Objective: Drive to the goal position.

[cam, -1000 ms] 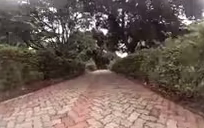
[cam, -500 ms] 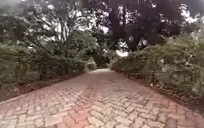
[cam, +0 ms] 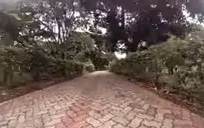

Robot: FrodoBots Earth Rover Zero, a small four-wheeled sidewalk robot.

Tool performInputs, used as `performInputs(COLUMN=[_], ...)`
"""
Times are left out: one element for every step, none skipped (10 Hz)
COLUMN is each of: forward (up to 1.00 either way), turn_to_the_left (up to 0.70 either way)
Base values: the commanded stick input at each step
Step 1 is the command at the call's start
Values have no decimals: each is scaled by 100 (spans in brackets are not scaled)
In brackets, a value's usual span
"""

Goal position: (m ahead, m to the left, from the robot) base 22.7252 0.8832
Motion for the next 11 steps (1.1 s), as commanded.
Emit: performInputs(forward=[70,70,70,70,70,70,70,70,70,70,70], turn_to_the_left=[0,0,0,0,0,0,0,0,0,0,0])
